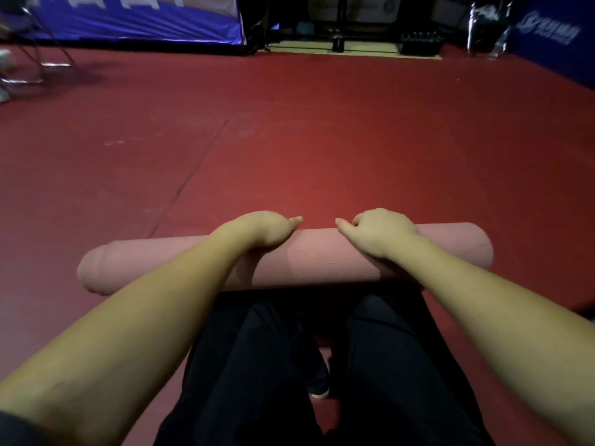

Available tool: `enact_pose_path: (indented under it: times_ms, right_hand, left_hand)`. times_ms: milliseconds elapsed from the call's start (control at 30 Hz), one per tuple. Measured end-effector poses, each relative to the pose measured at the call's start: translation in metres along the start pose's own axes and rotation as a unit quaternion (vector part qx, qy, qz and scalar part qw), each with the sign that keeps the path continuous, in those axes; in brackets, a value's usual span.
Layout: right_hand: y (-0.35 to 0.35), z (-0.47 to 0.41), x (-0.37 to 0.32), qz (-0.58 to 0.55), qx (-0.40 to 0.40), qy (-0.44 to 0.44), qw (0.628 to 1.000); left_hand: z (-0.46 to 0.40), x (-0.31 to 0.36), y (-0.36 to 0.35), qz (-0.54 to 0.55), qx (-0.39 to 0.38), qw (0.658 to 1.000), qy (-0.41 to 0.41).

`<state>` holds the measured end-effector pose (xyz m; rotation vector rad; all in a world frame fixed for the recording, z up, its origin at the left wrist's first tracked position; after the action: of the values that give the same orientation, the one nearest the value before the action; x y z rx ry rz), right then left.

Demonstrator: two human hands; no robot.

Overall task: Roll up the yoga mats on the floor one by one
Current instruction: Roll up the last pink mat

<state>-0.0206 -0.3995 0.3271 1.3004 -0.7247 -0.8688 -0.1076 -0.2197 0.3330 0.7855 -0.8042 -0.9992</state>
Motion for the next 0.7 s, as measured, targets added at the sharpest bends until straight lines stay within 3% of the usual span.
enact_pose_path:
  times_ms: [233, 367, 433, 700]
  right_hand:
    - [-0.014, 0.004, -0.005, -0.006, -0.113, -0.002, 0.994]
    - [-0.013, -0.003, -0.007, -0.044, -0.185, -0.013, 0.982]
    - [-0.013, -0.010, -0.008, -0.061, -0.220, -0.015, 0.973]
    - [-0.025, -0.028, -0.016, -0.076, -0.256, -0.009, 0.964]
  left_hand:
    - [0.002, -0.009, -0.018, 0.034, -0.011, 0.999, 0.012]
    - [0.007, -0.007, -0.008, -0.002, 0.220, 0.976, -0.010]
    - [0.019, -0.004, -0.020, -0.032, 0.290, 0.956, -0.026]
    - [0.023, -0.017, -0.046, -0.119, 0.279, 0.953, -0.007]
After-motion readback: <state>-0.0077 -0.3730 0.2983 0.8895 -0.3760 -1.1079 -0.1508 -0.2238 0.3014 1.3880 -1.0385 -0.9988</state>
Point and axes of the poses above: each hand's wrist, its own z-axis away from the middle knuckle, its own y-axis out of the back of the hand, x = y × z, the point moved 6 cm from there along -z, towards the middle knuckle, and after that the axes turned 3 degrees about -y, right-handed, at the moved point
